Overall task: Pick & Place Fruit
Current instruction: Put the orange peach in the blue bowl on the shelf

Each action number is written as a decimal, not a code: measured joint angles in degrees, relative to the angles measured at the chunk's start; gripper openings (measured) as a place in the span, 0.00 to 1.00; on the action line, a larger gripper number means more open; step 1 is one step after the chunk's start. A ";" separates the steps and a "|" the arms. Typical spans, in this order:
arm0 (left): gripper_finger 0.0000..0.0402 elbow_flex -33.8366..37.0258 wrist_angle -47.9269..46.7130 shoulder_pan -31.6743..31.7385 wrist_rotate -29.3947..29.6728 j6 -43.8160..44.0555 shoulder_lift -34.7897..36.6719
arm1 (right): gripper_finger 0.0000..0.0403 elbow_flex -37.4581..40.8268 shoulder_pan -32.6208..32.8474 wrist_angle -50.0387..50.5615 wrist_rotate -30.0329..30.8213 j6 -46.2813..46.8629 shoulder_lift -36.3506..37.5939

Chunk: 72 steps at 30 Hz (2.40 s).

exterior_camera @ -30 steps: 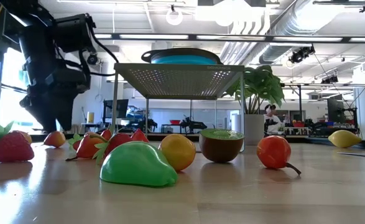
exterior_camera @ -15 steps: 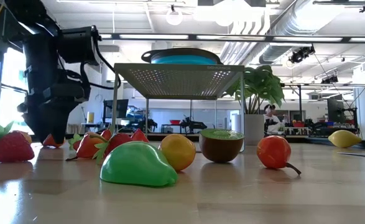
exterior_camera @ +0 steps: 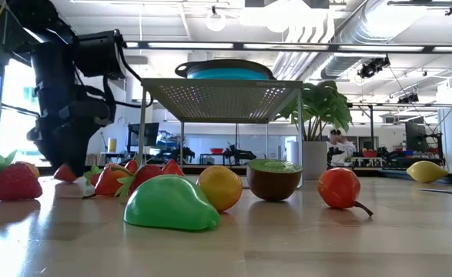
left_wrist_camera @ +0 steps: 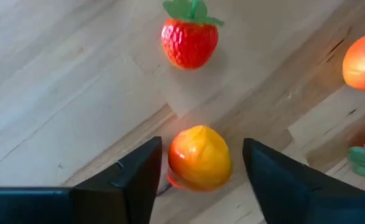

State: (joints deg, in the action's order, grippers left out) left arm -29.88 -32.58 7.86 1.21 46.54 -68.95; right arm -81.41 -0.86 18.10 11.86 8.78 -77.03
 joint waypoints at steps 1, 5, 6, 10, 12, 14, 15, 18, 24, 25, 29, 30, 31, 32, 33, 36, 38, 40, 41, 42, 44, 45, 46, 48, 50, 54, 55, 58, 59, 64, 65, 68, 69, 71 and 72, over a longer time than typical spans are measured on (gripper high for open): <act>0.51 0.01 0.20 0.00 0.01 0.00 -0.02 | 0.59 0.00 0.00 0.00 0.00 0.00 0.00; 0.45 0.01 0.00 0.00 0.07 0.00 0.00 | 0.59 0.00 0.00 0.07 0.00 0.00 0.00; 0.44 0.01 0.00 0.00 0.07 0.01 0.00 | 0.59 0.00 0.00 0.07 0.00 0.00 0.00; 0.41 0.01 -0.41 0.00 0.21 0.01 0.00 | 0.59 0.00 0.00 0.09 0.00 0.00 0.00; 0.40 0.01 -0.42 0.00 0.22 0.02 0.00 | 0.59 0.00 0.00 0.10 0.00 0.00 0.00; 0.39 0.01 -0.42 0.00 0.24 0.17 0.00 | 0.59 0.00 0.00 0.12 0.00 0.00 0.00; 0.38 0.01 -0.44 0.00 0.25 0.20 0.00 | 0.59 0.00 0.00 0.12 0.00 0.00 0.00; 0.36 0.01 -0.46 0.00 0.25 0.22 0.00 | 0.59 0.00 0.00 0.12 0.00 0.00 0.00; 0.33 0.01 -0.72 0.00 -0.10 -0.10 0.04 | 0.59 0.00 0.00 0.12 0.00 0.00 0.00; 0.33 0.01 -1.10 0.00 -0.45 -0.27 0.07 | 0.59 0.00 0.00 0.13 0.00 0.00 0.00; 0.33 -0.20 -3.45 0.00 -0.69 -1.14 0.13 | 0.59 0.00 0.00 0.14 0.00 0.00 0.00; 0.33 -0.36 -4.33 0.00 -0.78 -1.15 0.13 | 0.59 0.00 0.00 0.14 0.00 0.00 0.00; 0.33 -0.60 -5.24 0.00 -1.00 -1.24 0.16 | 0.59 0.00 0.00 0.14 0.00 0.00 0.00; 0.33 -0.86 -6.11 0.00 -1.34 -1.29 0.27 | 0.59 0.00 0.00 0.14 0.00 0.00 0.00; 0.33 -1.31 -6.87 0.00 -1.86 -1.29 0.47 | 0.59 0.00 0.00 0.14 0.00 0.00 0.00; 0.33 -3.61 -7.63 0.00 -2.24 -1.97 0.77 | 0.59 0.00 0.00 0.14 0.00 0.00 -0.01; 0.33 -5.36 -9.49 0.00 -2.53 -3.30 1.56 | 0.59 0.00 0.00 0.16 0.00 0.00 -0.02; 0.33 -7.75 -9.89 0.02 -3.65 -4.58 1.76 | 0.59 0.00 0.00 0.14 -0.01 -0.01 -0.02; 0.33 -8.91 -11.12 0.02 -4.28 -5.25 2.26 | 0.59 0.00 0.00 0.16 -0.01 -0.02 -0.02; 0.33 -10.13 -12.39 0.00 -5.01 -6.06 2.72 | 0.59 0.00 0.00 0.17 0.00 0.00 -0.02; 0.33 -12.83 -13.20 0.00 -6.46 -7.47 3.38 | 0.59 0.00 0.00 0.37 -0.02 0.00 -0.02; 0.33 -14.15 -14.28 0.00 -7.14 -8.24 3.79 | 0.59 0.00 0.00 0.40 0.00 -0.02 -0.02; 0.33 -15.41 -15.42 0.00 -7.71 -9.01 4.22 | 0.59 0.00 0.00 0.44 0.00 0.00 -0.02; 0.33 -18.45 -16.86 0.00 -8.56 -10.49 4.97 | 0.59 0.00 0.00 0.60 -0.02 0.00 -0.02; 0.33 -21.48 -19.28 0.01 -8.91 -11.77 5.75 | 0.59 0.00 0.00 0.67 -0.02 -0.02 -0.02; 0.33 -27.70 -21.78 0.00 -9.72 -13.46 7.22 | 0.59 0.00 0.00 0.75 -0.02 -0.02 -0.02; 0.33 -29.49 -21.99 0.00 -9.82 -13.86 7.37 | 0.59 0.00 0.00 0.75 -0.01 -0.02 -0.02; 0.33 -34.54 -22.00 0.02 -9.47 -15.78 8.22 | 0.59 0.00 0.00 0.71 -0.01 -0.02 -0.02; 0.33 -36.28 -20.91 0.02 -9.37 -16.55 8.28 | 0.59 0.00 0.00 0.68 -0.01 -0.02 -0.02; 0.33 -43.75 -16.95 0.02 -4.86 -20.66 7.89 | 0.59 0.00 0.00 0.58 0.17 -0.04 -0.02; 0.33 -44.79 -15.35 0.04 -3.66 -21.43 7.72 | 0.59 0.00 0.00 0.55 0.17 -0.04 -0.02; 0.33 -46.10 -12.18 0.09 -0.61 -23.58 7.53 | 0.59 0.00 0.00 0.55 0.20 -0.02 -0.02; 0.33 -46.24 -10.20 0.09 0.02 -24.13 7.51 | 0.59 0.00 0.00 0.55 0.20 -0.02 -0.02; 0.33 -46.33 -7.15 0.09 0.44 -24.87 7.56 | 0.59 0.00 0.00 0.55 0.25 -0.02 -0.02; 0.33 -46.33 -6.19 0.09 0.47 -25.43 7.56 | 0.59 0.00 0.00 0.55 0.56 -0.04 -0.02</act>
State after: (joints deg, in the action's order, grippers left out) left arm -76.20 -38.77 7.94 1.67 21.11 -61.39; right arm -81.41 -0.86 18.65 12.42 8.74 -77.06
